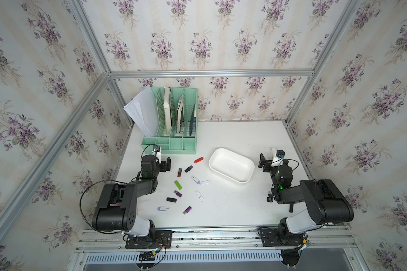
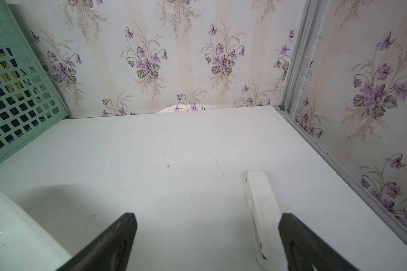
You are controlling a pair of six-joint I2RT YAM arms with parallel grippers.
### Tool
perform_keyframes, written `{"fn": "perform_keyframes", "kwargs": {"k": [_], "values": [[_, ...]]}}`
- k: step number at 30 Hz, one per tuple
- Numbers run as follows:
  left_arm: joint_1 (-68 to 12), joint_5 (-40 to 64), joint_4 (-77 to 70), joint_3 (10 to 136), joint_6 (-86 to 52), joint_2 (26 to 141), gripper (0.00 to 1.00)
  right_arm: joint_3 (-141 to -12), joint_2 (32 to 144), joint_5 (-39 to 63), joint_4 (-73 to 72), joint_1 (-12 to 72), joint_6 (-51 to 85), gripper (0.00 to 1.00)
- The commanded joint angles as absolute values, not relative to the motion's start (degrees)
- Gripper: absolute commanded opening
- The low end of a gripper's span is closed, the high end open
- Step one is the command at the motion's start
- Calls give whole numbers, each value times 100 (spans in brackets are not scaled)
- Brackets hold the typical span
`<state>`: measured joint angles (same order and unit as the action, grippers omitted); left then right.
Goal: Put the usb flash drive into the storage box
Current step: Pick up the USB flash from the center of the board.
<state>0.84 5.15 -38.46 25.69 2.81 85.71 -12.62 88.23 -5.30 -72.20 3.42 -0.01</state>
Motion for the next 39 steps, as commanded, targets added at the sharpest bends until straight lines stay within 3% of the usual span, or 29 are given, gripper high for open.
{"fn": "perform_keyframes", "kwargs": {"k": [1,5,10,14,19,27,39], "values": [[97,545,-3955,2593,282,8578,99,-1315,8826,-437,-7233,305,12,100],[97,449,-3717,2731,264,8476,99,-1409,8651,-872,-6978,290,184,100],[101,41,-174,4733,-337,8147,99,-3177,8160,-916,-3538,299,515,94],[42,156,1554,5632,-795,8147,99,-4304,8455,-671,-1723,553,638,90],[-92,103,2693,5943,-1378,7644,99,-4635,8323,-1350,-1017,1445,396,92],[-184,218,4161,6591,-1647,7549,99,-5583,8463,-1173,407,1795,728,94],[-461,773,4964,6381,-2115,7583,99,-6099,8139,-650,1304,2466,824,92]]}}
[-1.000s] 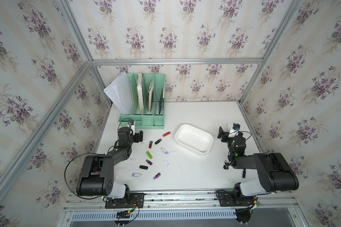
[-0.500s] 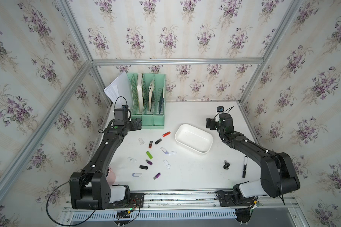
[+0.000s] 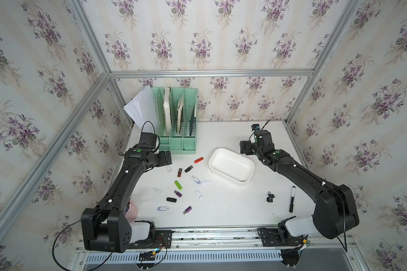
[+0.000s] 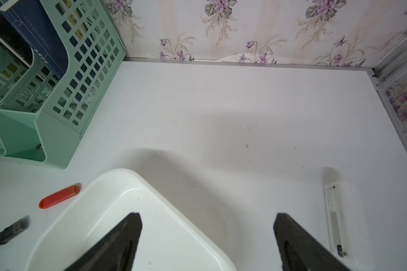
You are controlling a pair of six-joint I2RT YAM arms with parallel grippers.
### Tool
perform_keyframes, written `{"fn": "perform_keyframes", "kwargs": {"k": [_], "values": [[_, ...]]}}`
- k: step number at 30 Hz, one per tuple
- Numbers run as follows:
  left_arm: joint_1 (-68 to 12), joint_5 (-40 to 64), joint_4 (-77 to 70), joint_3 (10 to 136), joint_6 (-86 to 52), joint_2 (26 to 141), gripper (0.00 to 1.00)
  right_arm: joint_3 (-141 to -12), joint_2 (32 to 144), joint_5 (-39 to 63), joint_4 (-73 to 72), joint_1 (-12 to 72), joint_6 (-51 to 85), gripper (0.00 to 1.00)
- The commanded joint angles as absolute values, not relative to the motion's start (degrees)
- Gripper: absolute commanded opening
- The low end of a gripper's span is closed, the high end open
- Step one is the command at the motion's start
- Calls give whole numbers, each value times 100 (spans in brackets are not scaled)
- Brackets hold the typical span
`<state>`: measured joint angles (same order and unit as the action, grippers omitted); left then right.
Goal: Put the usb flash drive into the storage box
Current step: Pick up the USB flash from the center of the board.
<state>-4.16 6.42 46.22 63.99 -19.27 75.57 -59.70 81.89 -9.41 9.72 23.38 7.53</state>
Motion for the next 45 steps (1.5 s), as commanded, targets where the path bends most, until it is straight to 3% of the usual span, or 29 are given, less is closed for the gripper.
{"fn": "perform_keyframes", "kwargs": {"k": [1,11,21,45], "values": [[-478,761,5047,6379,-2158,7600,99,-6154,8133,-569,1356,2563,826,92],[-516,1215,5592,5974,-2772,7759,99,-6519,8414,-215,1560,3386,1002,88],[-650,734,5970,5861,-2936,8261,100,-7029,8906,28,1593,3961,918,85],[-612,-91,5883,5470,-3557,8680,83,-7242,9445,996,1404,4425,450,80]]}}
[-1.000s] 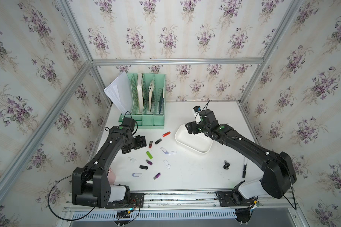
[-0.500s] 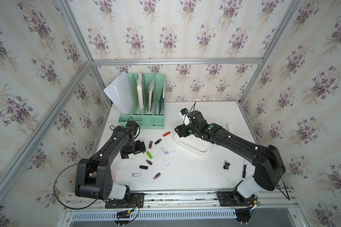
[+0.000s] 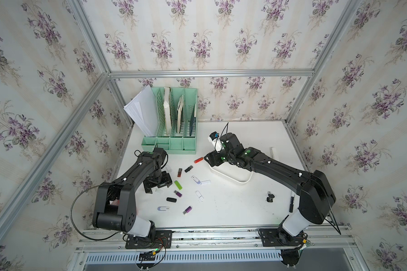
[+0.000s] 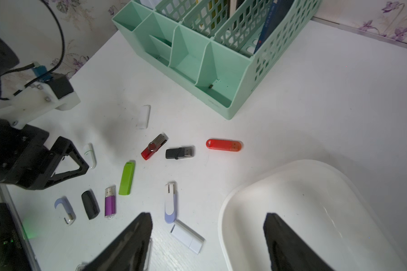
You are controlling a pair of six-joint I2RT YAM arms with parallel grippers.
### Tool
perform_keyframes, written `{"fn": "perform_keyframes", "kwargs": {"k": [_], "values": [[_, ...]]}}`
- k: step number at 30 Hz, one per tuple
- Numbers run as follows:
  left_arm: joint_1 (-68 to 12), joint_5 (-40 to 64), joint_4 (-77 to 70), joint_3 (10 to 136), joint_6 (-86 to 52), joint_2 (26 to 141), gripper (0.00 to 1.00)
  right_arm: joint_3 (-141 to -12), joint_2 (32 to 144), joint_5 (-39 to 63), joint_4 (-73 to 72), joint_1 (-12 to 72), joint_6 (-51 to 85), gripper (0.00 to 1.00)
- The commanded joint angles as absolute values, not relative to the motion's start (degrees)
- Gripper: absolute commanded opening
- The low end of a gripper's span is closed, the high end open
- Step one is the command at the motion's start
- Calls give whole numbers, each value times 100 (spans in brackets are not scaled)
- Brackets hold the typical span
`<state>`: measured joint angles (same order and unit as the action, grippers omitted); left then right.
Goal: Put the usb flash drive into the storage box
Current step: Pick up the USB flash from the center of the board.
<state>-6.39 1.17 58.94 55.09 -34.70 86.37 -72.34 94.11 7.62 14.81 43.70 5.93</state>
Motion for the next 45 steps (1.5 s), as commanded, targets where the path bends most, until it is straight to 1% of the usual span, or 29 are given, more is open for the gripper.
{"fn": "perform_keyframes", "kwargs": {"k": [1,4,6,11,15,20,29,39,41,45], "values": [[-598,-114,5841,5443,-3553,8705,81,-7250,9473,1018,1399,4453,440,80],[-546,-156,5789,5454,-3543,8805,80,-7286,9557,1020,1440,4530,422,80],[-480,-172,5726,5504,-3536,8882,77,-7320,9613,1006,1468,4574,404,80],[-404,-19,5527,5642,-3538,9134,73,-7407,9746,993,1517,4647,397,79],[-357,89,5273,5479,-3573,9263,71,-7470,9837,993,1525,4680,380,79],[-283,264,4924,5186,-3661,9193,67,-7565,9956,982,1604,4708,330,78],[-110,185,4724,4929,-3687,9029,61,-7587,10072,1024,1630,4746,294,78],[-52,278,4566,4875,-3629,9087,56,-7624,10202,1107,1876,4925,-88,78],[-51,340,4519,4872,-3611,9131,50,-7627,10254,1120,1949,4977,-197,78],[-53,389,4445,4809,-3591,9158,46,-7598,10375,1098,2115,5034,-403,78]]}}
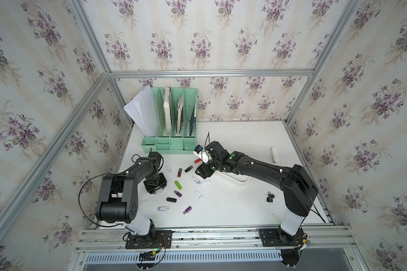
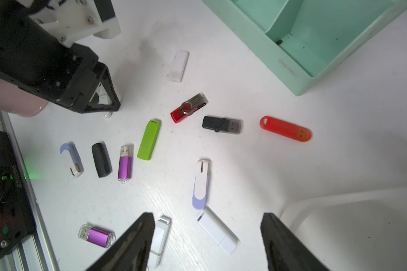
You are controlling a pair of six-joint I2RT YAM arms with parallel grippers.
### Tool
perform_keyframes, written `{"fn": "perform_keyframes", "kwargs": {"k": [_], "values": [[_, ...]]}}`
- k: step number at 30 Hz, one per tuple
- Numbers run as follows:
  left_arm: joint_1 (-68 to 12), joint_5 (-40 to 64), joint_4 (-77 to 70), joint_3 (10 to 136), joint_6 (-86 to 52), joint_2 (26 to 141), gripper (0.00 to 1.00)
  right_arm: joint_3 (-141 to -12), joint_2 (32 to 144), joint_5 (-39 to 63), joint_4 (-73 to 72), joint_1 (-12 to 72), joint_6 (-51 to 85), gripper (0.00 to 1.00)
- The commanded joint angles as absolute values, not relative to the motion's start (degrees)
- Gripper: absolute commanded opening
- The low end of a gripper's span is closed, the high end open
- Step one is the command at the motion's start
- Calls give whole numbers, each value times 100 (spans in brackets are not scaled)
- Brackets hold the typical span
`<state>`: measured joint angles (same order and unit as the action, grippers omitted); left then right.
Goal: Put the usb flash drive into the storage box
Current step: Pick up the USB flash from the center of the board.
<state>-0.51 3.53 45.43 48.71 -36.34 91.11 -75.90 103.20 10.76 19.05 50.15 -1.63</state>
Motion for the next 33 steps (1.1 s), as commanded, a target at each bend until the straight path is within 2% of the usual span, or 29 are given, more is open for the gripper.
{"fn": "perform_keyframes", "kwargs": {"k": [1,25,33], "values": [[-53,395,4438,4798,-3579,9159,45,-7602,10403,1083,2154,5031,-440,78],[-57,494,4398,4794,-3413,9194,23,-7969,11096,774,2836,5106,-1034,73],[-48,558,4399,4800,-3369,9193,18,-8147,11346,592,3074,5122,-1150,66]]}}
